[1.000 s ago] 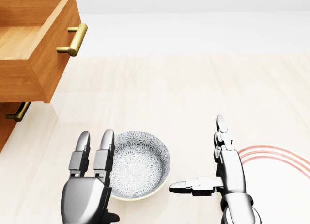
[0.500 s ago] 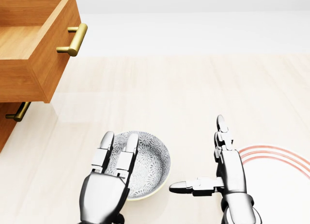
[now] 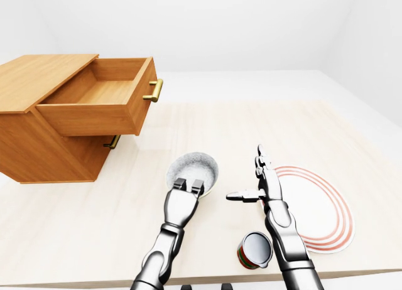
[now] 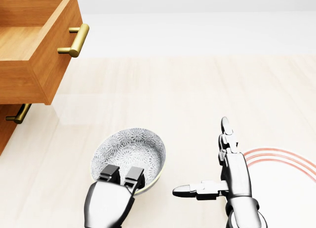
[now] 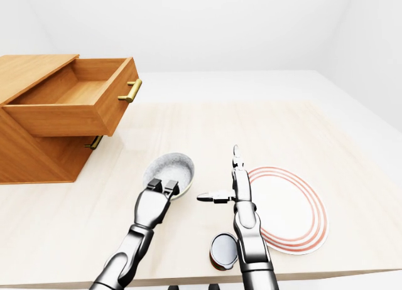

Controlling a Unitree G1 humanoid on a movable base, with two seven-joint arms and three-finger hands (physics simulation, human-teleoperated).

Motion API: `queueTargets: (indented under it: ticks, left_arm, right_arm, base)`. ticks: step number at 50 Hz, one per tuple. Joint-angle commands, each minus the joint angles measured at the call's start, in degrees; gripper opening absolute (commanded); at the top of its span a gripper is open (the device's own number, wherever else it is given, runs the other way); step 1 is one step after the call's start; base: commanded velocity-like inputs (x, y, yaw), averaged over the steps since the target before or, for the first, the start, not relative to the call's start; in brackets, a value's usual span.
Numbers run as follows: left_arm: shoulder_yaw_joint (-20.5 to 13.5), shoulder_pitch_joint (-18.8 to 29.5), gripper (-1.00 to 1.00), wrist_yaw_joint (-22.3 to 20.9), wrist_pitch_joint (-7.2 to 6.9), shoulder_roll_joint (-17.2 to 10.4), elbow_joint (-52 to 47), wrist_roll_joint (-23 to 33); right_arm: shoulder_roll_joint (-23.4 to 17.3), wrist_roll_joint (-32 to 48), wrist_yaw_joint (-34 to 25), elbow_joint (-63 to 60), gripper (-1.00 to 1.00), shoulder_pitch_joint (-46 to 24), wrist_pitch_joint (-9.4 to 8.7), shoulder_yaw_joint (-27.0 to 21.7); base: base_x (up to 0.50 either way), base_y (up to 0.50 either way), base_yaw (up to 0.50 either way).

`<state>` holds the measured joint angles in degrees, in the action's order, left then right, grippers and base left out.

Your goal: Put the bowl on top of the cabinet.

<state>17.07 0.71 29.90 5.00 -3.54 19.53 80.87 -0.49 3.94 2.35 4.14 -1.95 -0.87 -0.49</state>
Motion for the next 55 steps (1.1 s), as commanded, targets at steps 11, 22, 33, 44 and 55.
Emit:
queueTargets:
  ticks: [11, 22, 33, 44, 55]
  left_arm:
    - [-1.7, -1.1, -0.95, 0.1, 0.00, 0.1, -5.3, -5.4]
    - [-3.3, -2.4, -0.95, 0.1, 0.00, 0.6, -12.6, -10.1]
    - [-5.1, -3.1, -0.95, 0.1, 0.00, 1.1, -21.5, -14.5]
    - [-7.8, -2.2, -0.95, 0.1, 0.00, 2.6, -32.2, -22.9]
    - [-10.0, 0.3, -0.95, -2.7, 0.00, 3.5, -40.1, -28.7]
  right_arm:
    - [0.0, 0.0, 0.0, 0.8, 1.00, -0.4, 0.22, -0.1]
    - [0.0, 0.1, 0.0, 0.4, 1.00, -0.2, 0.04, 0.1]
    - [0.2, 0.4, -0.1, -0.7, 1.00, 0.5, -0.21, 0.6]
    - [0.4, 0.7, -0.1, -0.5, 1.00, 0.4, -0.12, 1.0]
    - [0.5, 0.9, -0.2, -0.6, 1.00, 0.5, -0.22, 1.2]
  base:
    - [0.00, 0.00, 0.00]
    - [0.00, 0.00, 0.00]
    - [0.00, 0.00, 0.00]
    - [0.00, 0.00, 0.00]
    - [0.00, 0.00, 0.00]
